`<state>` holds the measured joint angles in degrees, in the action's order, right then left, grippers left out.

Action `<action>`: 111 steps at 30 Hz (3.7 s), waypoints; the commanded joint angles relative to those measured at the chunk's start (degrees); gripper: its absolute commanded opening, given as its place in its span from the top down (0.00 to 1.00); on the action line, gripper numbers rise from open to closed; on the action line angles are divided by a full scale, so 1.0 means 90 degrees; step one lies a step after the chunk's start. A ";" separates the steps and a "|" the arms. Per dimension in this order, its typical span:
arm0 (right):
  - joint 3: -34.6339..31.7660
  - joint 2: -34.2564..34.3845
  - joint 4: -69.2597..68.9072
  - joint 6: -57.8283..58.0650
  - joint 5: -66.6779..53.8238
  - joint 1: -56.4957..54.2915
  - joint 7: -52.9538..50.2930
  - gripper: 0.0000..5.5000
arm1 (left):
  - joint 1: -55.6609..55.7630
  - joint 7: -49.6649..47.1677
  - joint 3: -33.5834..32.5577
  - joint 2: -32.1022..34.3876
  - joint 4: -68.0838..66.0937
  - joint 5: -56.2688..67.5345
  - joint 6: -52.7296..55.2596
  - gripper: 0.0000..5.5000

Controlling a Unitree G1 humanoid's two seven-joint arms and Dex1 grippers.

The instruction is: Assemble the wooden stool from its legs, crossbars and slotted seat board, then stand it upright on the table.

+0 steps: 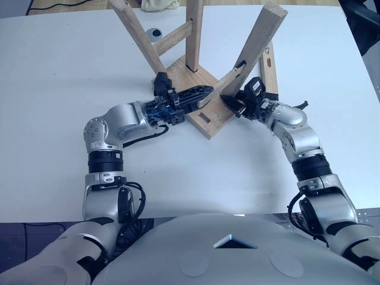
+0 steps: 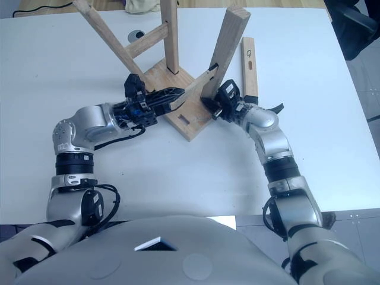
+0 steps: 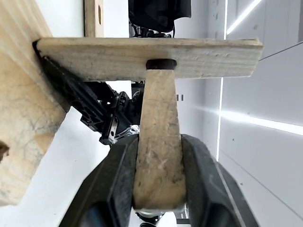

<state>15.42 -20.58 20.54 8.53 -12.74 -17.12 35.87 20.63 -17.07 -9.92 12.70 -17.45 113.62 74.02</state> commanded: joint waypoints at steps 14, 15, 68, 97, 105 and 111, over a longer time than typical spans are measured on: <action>0.1225 -0.0067 0.0475 -0.0143 0.1367 0.0469 -0.0179 0.79 | 0.0961 -0.0488 -0.0342 -0.0646 -0.0318 -0.0071 -0.0638 0.77; 0.1239 -0.0069 0.0474 -0.0153 0.1366 0.0471 -0.0186 0.79 | 0.1024 -0.0585 -0.0427 -0.0747 -0.0326 -0.0071 -0.0701 0.77; 0.1161 -0.0387 0.0705 -0.0169 0.0968 0.0120 -0.0023 0.62 | 0.0893 0.2552 -0.0568 0.0180 0.2179 -0.3597 -0.1709 0.61; -0.2099 -0.0619 -0.0312 0.2472 -0.0472 -0.0259 -0.0329 0.31 | -0.0133 0.3449 -0.0307 0.0420 0.3224 -0.5427 -0.2305 0.61; -0.2337 -0.0548 0.0592 0.1809 0.0040 -0.0636 -0.1035 0.31 | -0.0083 0.3447 -0.0308 0.0300 0.3208 -0.5474 -0.2367 0.61; -0.2158 -0.0558 0.1338 0.1770 0.0314 -0.0733 -0.1006 0.40 | -0.0096 0.3419 -0.0306 0.0187 0.3260 -0.5508 -0.2457 0.61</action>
<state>-4.56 -25.43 30.76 23.94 -10.76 -23.11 26.22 19.35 14.13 -12.62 14.74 11.50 64.67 52.32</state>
